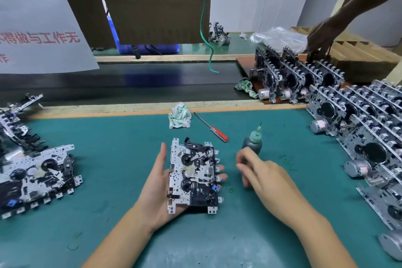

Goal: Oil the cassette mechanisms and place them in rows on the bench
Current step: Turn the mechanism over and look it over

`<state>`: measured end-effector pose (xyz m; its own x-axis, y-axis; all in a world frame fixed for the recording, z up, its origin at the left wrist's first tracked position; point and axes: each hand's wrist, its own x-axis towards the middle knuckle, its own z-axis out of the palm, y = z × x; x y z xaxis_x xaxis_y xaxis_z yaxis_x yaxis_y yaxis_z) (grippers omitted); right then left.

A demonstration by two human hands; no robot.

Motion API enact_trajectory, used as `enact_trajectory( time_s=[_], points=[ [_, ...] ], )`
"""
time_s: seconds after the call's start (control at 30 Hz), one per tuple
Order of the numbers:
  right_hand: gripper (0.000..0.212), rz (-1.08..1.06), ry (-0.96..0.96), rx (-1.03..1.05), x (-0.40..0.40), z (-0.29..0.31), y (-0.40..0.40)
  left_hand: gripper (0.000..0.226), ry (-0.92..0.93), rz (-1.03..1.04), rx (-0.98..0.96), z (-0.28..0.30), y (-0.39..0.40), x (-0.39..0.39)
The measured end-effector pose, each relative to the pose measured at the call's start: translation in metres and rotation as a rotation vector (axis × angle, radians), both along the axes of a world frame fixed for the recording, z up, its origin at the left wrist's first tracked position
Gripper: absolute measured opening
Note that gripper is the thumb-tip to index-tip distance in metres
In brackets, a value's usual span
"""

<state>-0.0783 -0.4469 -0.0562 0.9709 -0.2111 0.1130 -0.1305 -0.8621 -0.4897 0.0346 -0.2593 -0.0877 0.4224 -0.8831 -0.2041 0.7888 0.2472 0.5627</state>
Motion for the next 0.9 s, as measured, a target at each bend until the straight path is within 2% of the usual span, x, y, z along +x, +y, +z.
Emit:
enact_trajectory(
  time_s=[0.07,0.13,0.23,0.33,0.6,0.9],
  points=[
    [0.011,0.039,-0.03,0.131,-0.002,0.004,-0.003,0.091,0.012,0.0,0.05,-0.002,-0.003,-0.001],
    [0.015,0.049,-0.063,0.38,-0.001,0.005,0.001,0.091,0.031,0.001,0.08,-0.002,-0.005,-0.002],
    [0.03,0.047,0.12,0.728,0.0,0.004,0.008,0.087,0.019,0.004,0.128,-0.005,-0.006,-0.002],
    [0.039,0.072,0.305,0.948,0.0,0.005,0.012,0.083,0.027,0.003,0.184,-0.005,-0.007,-0.001],
    [0.032,0.124,0.395,0.918,0.004,0.003,0.017,0.076,0.005,0.018,0.244,-0.004,-0.008,-0.001],
    [0.043,0.075,0.462,0.906,0.005,0.002,0.02,0.08,-0.009,-0.005,0.241,0.001,-0.01,-0.003]
  ],
)
